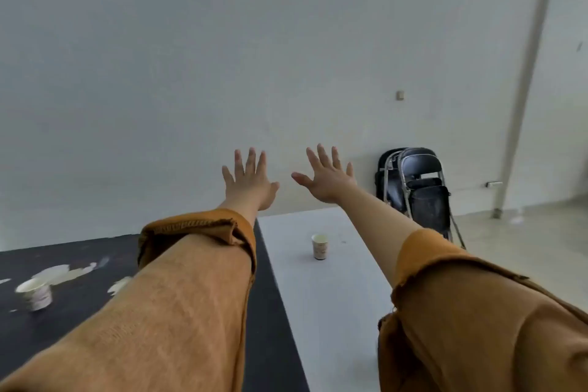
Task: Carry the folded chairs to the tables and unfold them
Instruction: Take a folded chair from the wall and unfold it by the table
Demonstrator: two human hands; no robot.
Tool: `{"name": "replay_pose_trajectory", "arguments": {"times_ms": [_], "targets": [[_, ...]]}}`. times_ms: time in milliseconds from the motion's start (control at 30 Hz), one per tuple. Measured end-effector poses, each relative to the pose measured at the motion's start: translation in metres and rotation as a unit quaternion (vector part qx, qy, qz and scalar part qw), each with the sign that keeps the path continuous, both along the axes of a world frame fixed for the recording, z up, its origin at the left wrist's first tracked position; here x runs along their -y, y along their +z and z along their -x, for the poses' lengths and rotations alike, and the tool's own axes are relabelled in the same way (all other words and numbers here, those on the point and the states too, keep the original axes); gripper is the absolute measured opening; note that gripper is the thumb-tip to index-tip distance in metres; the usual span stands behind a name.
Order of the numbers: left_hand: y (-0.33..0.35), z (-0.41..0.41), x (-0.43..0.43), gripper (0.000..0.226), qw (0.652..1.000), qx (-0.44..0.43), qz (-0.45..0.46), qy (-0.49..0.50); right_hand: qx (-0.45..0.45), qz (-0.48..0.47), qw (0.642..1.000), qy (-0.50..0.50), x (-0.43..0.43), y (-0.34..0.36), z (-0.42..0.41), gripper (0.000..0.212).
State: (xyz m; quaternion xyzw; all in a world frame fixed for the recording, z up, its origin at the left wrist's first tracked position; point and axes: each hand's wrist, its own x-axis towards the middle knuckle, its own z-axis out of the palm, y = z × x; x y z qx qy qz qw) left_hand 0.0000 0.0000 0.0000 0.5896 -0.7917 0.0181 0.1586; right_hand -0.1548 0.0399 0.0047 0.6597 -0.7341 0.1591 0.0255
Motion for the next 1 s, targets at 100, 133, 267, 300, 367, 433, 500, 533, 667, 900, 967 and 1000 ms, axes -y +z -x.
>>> {"name": "replay_pose_trajectory", "arguments": {"times_ms": [100, 133, 267, 300, 367, 433, 500, 533, 667, 900, 967, 1000], "targets": [[-0.009, 0.046, -0.001, 0.07, 0.999, 0.014, 0.0, -0.032, -0.034, 0.032, 0.998, -0.047, -0.011, -0.011, 0.042, 0.076], [-0.012, 0.059, -0.002, 0.07, 0.999, 0.019, -0.002, -0.04, -0.036, 0.036, 0.997, -0.053, -0.014, -0.014, 0.056, 0.076], [-0.014, 0.133, -0.01, 0.07, 0.997, 0.026, -0.009, -0.069, -0.028, 0.034, 0.996, -0.081, -0.031, -0.019, 0.126, 0.076], [-0.015, 0.156, -0.013, 0.07, 0.997, 0.025, -0.006, -0.077, -0.029, 0.036, 0.995, -0.085, -0.036, -0.021, 0.147, 0.076], [-0.017, 0.207, -0.024, 0.07, 0.995, 0.025, -0.006, -0.1, -0.04, 0.038, 0.994, -0.099, -0.05, -0.024, 0.195, 0.076], [-0.023, 0.268, -0.039, 0.069, 0.993, 0.022, -0.01, -0.119, -0.047, 0.039, 0.992, -0.11, -0.068, -0.028, 0.252, 0.076], [-0.027, 0.325, -0.056, 0.067, 0.991, 0.017, -0.019, -0.128, -0.049, 0.033, 0.991, -0.117, -0.088, -0.029, 0.308, 0.076], [-0.028, 0.358, -0.066, 0.066, 0.991, 0.01, -0.026, -0.134, -0.051, 0.026, 0.991, -0.123, -0.101, -0.029, 0.339, 0.076], [-0.027, 0.475, -0.103, 0.064, 0.986, -0.028, -0.038, -0.161, -0.047, 0.006, 0.988, -0.149, -0.148, -0.028, 0.453, 0.075], [-0.034, 0.63, -0.138, 0.064, 0.981, -0.035, -0.061, -0.181, -0.016, -0.011, 0.982, -0.188, -0.191, -0.033, 0.594, 0.075], [-0.039, 0.663, -0.139, 0.064, 0.981, -0.027, -0.072, -0.181, -0.004, -0.014, 0.983, -0.184, -0.192, -0.039, 0.62, 0.075], [-0.041, 0.677, -0.138, 0.064, 0.98, -0.024, -0.076, -0.181, 0.0, -0.018, 0.983, -0.182, -0.19, -0.043, 0.632, 0.074]]}}
